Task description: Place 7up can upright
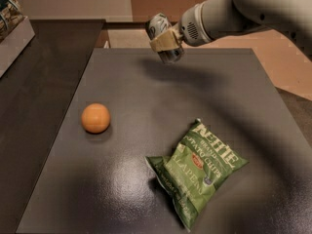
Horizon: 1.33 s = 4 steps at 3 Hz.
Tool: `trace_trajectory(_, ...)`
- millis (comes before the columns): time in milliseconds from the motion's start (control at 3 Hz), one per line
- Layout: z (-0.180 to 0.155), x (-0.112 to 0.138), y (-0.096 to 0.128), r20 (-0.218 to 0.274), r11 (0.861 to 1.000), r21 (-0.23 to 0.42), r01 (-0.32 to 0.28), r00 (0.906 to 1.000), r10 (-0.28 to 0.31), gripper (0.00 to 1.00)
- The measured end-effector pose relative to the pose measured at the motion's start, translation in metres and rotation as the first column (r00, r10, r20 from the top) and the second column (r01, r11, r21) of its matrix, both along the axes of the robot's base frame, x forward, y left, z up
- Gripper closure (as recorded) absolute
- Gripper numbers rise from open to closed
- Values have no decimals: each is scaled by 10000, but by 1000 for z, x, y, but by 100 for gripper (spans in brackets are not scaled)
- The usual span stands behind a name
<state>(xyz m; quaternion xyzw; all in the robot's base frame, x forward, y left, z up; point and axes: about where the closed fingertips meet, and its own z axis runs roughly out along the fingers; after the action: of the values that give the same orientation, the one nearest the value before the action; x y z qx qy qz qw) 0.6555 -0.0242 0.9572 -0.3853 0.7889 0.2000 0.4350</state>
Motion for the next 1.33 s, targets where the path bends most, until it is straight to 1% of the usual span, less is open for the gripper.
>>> trace_trajectory(333,-4,4,0,655,9967,753,-313,9975,264,100)
trace_trajectory(667,-7,7,-2,1287,9872,1469,-616,9908,427,100)
trace_trajectory(1000,-13,8,-2,1593,9779,1931,-805,9860,498,100)
trace_trajectory(1333,-22,7,-4,1650,9696,2290,-865,9851,489,100)
